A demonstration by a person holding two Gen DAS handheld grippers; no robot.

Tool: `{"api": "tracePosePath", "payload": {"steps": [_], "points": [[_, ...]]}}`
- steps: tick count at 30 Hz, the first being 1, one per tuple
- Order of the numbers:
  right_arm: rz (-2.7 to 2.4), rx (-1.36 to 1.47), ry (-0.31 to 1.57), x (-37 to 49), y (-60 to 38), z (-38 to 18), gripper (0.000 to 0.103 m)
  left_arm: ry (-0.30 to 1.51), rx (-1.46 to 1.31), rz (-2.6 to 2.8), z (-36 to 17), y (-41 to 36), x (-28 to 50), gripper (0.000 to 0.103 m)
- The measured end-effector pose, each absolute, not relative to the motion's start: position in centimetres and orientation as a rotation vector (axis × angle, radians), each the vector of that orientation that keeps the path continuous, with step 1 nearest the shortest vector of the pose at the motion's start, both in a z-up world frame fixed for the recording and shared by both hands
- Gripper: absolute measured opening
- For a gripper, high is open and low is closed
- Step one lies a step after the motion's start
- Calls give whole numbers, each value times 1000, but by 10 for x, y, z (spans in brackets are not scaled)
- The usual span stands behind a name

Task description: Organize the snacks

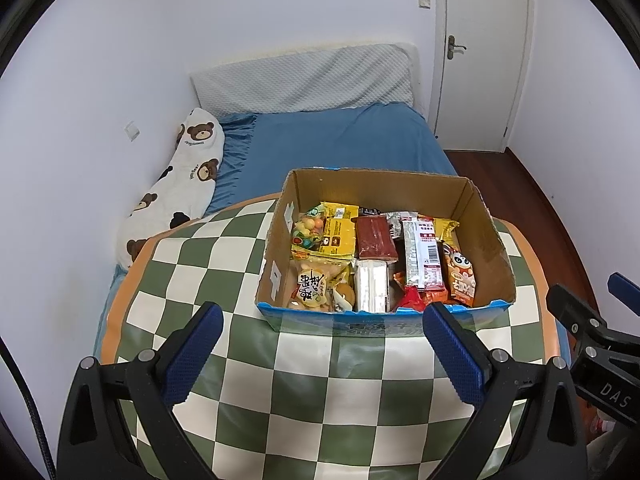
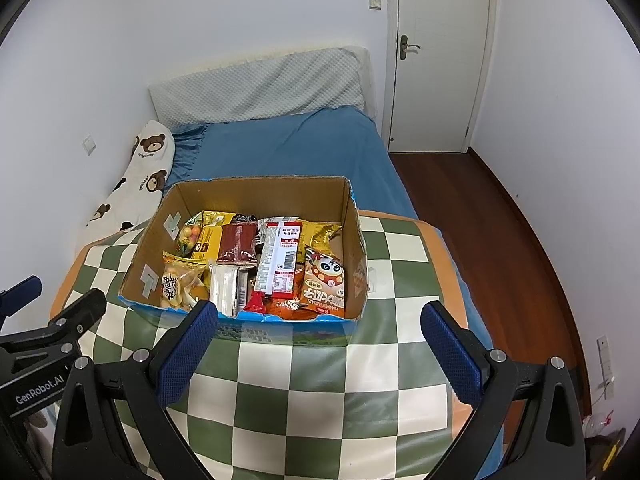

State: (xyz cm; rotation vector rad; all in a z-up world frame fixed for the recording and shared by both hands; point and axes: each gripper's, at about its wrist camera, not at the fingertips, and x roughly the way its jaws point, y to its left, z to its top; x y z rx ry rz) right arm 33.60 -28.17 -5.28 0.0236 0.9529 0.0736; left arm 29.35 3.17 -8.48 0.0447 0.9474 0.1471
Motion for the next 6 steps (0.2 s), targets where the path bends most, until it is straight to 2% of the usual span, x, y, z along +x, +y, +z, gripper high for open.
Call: {"api": "tracePosePath", "payload": {"steps": [6], "points": [[72, 29, 953, 335, -284, -52, 103, 937, 42, 153, -82, 32, 293, 102]]}}
